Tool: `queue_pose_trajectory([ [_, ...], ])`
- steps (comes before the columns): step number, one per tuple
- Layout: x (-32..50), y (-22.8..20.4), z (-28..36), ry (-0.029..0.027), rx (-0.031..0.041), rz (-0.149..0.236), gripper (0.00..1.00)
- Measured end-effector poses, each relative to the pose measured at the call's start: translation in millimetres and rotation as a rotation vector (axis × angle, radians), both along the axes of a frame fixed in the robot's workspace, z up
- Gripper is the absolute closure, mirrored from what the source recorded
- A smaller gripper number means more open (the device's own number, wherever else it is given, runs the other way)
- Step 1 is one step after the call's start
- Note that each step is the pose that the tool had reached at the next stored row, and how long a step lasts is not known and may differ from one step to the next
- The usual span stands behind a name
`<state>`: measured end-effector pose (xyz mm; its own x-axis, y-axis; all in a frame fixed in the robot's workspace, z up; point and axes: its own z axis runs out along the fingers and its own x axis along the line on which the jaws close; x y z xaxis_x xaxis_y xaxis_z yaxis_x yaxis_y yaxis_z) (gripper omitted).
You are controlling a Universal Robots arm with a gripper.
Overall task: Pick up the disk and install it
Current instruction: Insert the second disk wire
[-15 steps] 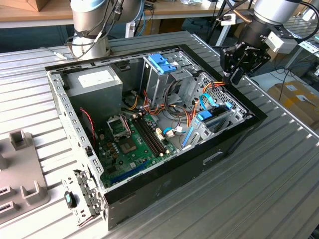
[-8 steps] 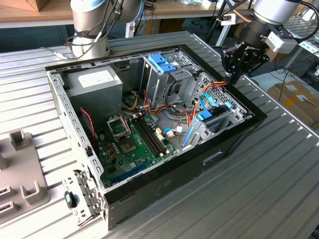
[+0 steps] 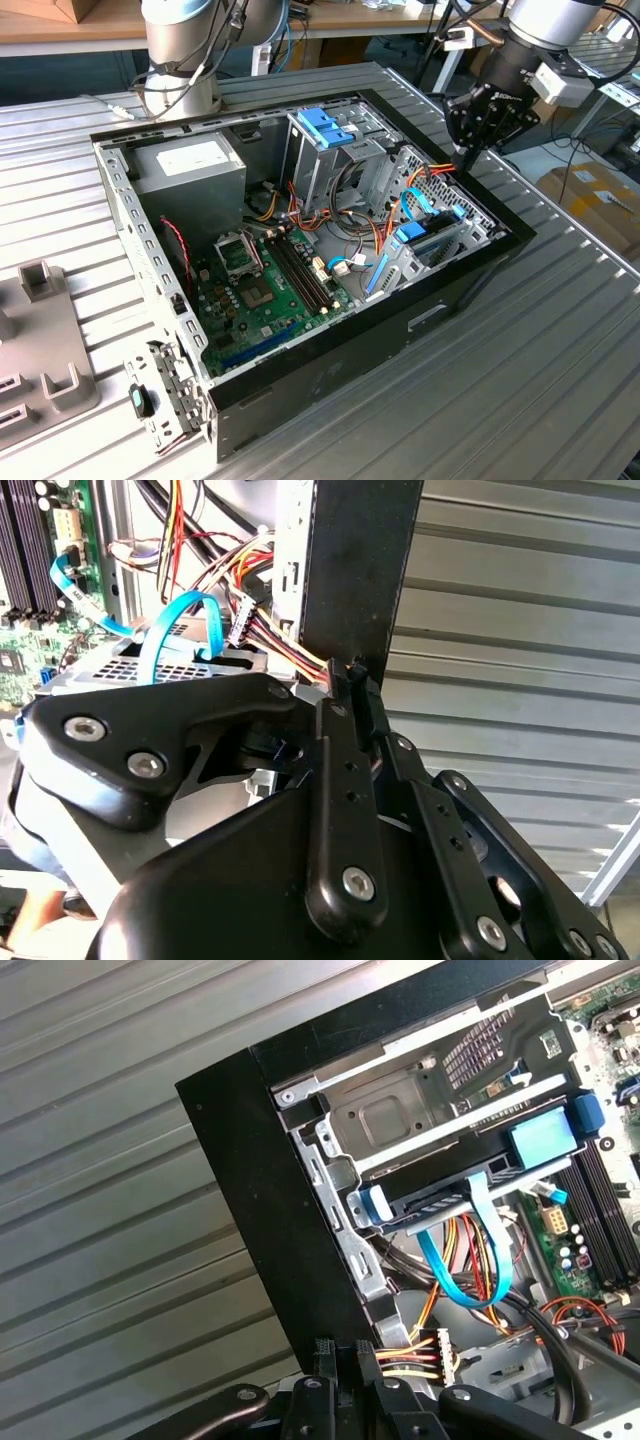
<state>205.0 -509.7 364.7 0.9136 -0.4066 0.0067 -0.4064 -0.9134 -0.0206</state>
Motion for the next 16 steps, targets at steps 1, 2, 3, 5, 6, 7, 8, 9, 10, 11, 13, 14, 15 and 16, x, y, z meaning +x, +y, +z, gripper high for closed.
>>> queue_pose_trajectory([
  [1,0.0,0.0,0.0,0.0000,0.0000,-0.001,0.78],
  [2,0.0,0.0,0.0,0.0000,0.0000,-0.001,0.78],
  [3,0.0,0.0,0.0,0.0000,-0.0001,-0.001,0.78],
  [5,0.0,0.0,1.0,-0.0001,-0.0005,-0.001,0.78],
  [6,-0.1,0.0,1.5,0.0000,-0.0002,-0.001,0.78],
  [7,0.0,0.0,1.8,0.0000,0.0000,-0.001,0.78],
  [8,0.0,0.0,1.7,-0.0001,0.0002,-0.002,0.78],
  [9,0.0,0.0,1.7,0.0000,0.0001,-0.003,0.78],
  [10,0.0,0.0,1.8,-0.0001,0.0000,-0.009,0.78],
  [11,0.0,0.0,1.8,0.0000,-0.0001,-0.016,0.78],
  [13,0.0,-0.1,1.7,-0.0001,-0.0001,-0.027,0.78],
  [14,0.0,-0.1,1.6,-0.0001,-0.0001,-0.032,0.78],
  [15,0.0,-0.1,1.6,-0.0001,-0.0001,-0.035,0.78],
  [16,0.0,-0.1,1.4,-0.0001,-0.0001,-0.035,0.78],
])
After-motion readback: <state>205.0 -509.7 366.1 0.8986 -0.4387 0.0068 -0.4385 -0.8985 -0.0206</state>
